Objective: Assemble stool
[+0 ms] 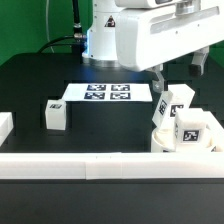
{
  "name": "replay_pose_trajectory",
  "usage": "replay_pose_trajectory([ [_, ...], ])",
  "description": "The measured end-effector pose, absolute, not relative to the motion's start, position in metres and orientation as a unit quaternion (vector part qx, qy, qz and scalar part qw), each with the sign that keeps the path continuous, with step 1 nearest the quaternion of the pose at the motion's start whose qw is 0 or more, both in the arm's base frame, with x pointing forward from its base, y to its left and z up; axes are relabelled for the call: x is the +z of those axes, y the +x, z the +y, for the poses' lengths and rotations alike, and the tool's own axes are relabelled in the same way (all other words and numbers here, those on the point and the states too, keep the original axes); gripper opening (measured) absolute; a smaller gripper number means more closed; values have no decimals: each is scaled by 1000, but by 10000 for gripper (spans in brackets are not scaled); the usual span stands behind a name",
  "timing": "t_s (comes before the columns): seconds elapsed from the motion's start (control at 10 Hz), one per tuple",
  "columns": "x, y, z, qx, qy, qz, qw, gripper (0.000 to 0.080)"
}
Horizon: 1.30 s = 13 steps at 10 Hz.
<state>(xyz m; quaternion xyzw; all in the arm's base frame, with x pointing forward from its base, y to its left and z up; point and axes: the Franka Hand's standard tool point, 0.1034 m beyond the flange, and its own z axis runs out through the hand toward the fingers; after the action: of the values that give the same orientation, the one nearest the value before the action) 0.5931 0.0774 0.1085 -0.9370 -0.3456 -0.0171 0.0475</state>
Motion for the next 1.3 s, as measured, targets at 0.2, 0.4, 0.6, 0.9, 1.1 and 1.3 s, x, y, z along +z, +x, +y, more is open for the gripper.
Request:
replay_pose_trajectory([
  [0.2, 108, 593, 76, -19, -913, -404, 45, 648],
  [0.4, 105, 596, 73, -27, -864, -502, 30, 648],
  [0.6, 104, 599, 71, -25, -810, -586, 19, 648],
  [0.9, 96, 599, 68, -18, -743, -669, 13, 648],
  [1.1, 95, 602, 67, -24, -696, -717, 0, 648],
  [1.3, 94, 602, 66, -23, -695, -719, 0, 648],
])
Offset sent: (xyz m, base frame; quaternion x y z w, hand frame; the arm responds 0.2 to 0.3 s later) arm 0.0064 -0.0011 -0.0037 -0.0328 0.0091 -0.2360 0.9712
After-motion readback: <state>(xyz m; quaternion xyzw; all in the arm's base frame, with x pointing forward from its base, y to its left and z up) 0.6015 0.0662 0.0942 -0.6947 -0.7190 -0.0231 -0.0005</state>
